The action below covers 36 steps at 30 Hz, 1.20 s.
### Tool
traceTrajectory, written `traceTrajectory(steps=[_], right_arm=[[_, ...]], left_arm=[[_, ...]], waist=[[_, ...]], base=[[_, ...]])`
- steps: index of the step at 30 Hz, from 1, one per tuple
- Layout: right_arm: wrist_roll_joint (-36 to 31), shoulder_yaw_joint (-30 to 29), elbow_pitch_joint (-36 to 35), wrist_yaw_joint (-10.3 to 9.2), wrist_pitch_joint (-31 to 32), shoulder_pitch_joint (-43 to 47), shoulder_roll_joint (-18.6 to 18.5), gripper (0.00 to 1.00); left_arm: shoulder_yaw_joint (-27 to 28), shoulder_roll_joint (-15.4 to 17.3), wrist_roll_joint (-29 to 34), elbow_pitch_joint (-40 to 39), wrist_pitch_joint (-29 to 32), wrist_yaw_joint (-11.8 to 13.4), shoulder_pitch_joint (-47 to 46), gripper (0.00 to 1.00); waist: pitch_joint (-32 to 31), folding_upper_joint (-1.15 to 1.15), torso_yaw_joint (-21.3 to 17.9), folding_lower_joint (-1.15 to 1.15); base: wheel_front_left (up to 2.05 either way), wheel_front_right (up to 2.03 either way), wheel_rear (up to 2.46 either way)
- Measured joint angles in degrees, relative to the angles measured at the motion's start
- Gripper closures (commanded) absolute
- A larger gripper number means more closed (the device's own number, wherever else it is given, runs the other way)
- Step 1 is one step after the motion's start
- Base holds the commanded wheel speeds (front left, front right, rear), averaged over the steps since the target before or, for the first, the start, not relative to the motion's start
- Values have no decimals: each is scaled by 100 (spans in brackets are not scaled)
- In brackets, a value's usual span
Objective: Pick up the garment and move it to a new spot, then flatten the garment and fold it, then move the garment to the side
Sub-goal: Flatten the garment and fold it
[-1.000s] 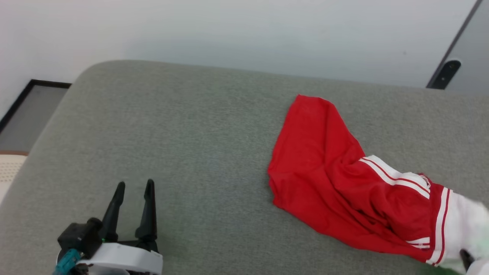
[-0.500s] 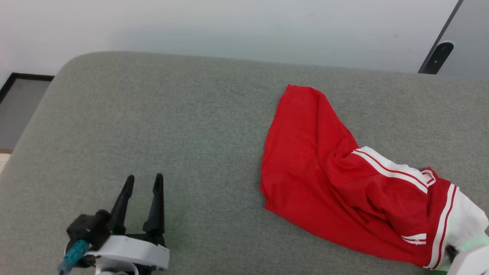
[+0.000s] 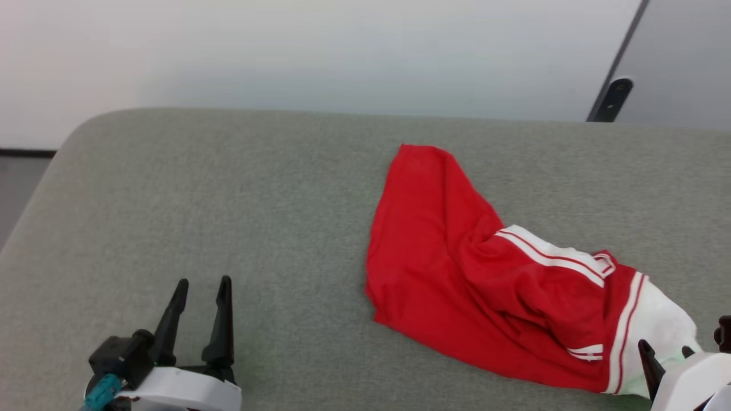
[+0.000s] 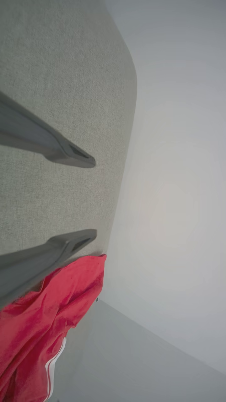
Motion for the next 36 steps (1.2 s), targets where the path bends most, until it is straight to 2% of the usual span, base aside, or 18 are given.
traceTrajectory(steps=[2,5,9,14,17,24,36], right_arm=[[-114,108,-248,0,-58,118,-11,0],[-277,344,-612,0,-467,321,-108,0],[-427,808,-943,1,-1582,576,-345,0],[-726,1047,-801,0,-2952,784,-232,0],[-831,1156,-545,0,-3435,794,-167,0],[-929,1187,-134,0,-3817,630,-57,0],[-882,994,296,0,-4132,319,-10,0]], left_arm=[[10,5,0,-22,0,0,23,0],[30,4,5,-45,0,0,35,0],[40,-11,16,-69,0,0,108,0],[47,-14,20,-100,0,0,157,0],[56,-2,27,-121,0,0,157,0],[-55,97,52,-121,0,0,140,0],[-1252,890,-169,162,0,-1,-617,0]], waist=[[-51,0,-75,0],[-125,0,-185,0],[-207,0,-333,0],[-253,0,-531,0],[-252,0,-644,0],[-206,0,-876,0],[-13,0,-1620,0]], base=[[0,0,0],[0,0,0],[0,0,0],[0,0,0],[0,0,0],[0,0,0],[0,0,0]])
